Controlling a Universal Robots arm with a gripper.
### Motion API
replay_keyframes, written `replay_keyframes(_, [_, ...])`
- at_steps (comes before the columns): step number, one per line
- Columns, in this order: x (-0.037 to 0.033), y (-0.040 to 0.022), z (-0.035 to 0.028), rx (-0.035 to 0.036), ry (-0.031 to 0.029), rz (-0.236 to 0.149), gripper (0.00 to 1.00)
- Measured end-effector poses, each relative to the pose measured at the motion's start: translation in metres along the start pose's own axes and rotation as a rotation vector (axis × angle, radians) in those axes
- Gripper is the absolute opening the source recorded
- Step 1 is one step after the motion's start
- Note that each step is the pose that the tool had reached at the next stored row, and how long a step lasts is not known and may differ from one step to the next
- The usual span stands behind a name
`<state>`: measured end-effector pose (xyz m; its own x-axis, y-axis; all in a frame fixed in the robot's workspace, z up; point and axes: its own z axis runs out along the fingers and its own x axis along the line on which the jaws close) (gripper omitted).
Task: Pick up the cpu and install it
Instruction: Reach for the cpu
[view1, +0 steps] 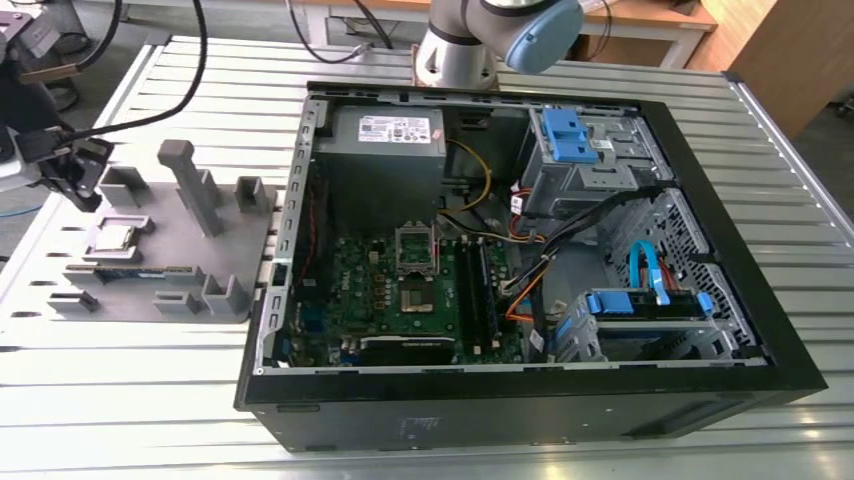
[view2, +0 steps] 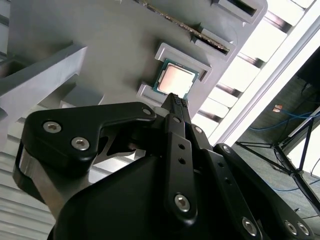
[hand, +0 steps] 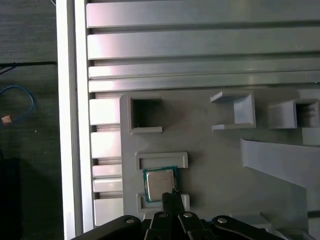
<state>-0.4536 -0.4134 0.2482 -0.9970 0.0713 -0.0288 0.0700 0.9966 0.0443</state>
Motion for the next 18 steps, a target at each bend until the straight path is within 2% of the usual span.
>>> replay_keyframes(18, [0.0009, -0.0013, 0.0222, 0.0004, 0.0059, 0.000, 0.11])
